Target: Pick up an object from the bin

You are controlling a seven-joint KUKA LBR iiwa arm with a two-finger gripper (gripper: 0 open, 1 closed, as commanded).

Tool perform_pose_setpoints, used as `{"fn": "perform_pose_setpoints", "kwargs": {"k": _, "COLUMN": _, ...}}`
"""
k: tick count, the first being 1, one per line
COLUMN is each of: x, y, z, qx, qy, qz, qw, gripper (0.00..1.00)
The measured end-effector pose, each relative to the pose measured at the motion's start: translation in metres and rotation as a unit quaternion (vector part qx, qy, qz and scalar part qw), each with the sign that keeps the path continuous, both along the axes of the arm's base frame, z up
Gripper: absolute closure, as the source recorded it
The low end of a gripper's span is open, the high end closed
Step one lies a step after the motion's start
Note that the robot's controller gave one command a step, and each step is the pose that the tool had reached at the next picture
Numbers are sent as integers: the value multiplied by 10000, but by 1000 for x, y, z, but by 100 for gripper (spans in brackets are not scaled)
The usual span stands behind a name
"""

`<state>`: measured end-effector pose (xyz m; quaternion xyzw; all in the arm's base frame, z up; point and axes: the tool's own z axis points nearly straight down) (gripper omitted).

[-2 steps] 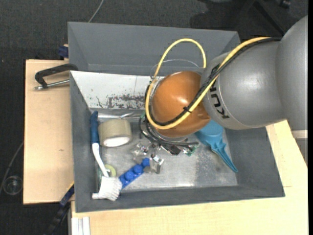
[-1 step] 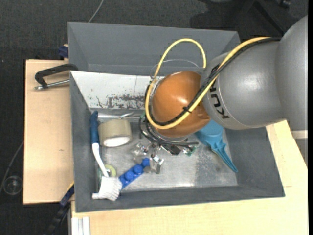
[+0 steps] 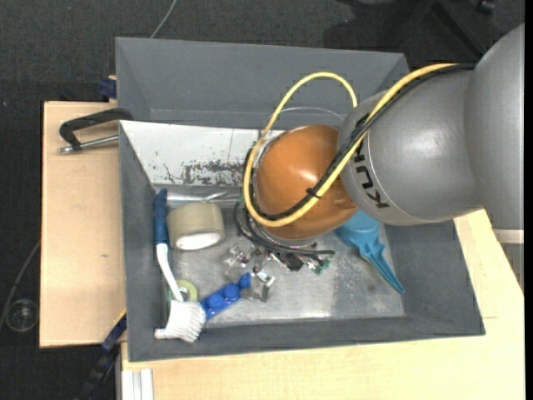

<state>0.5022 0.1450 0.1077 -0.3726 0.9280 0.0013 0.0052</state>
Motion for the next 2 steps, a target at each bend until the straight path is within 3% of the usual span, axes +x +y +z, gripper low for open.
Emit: {"fn": "perform_pose_setpoints", "kwargs": {"k": 2, "x": 7, "y": -4, "z": -28, "qx": 36, "qy": -24, "qz": -170, "qw": 9998, "gripper": 100}}
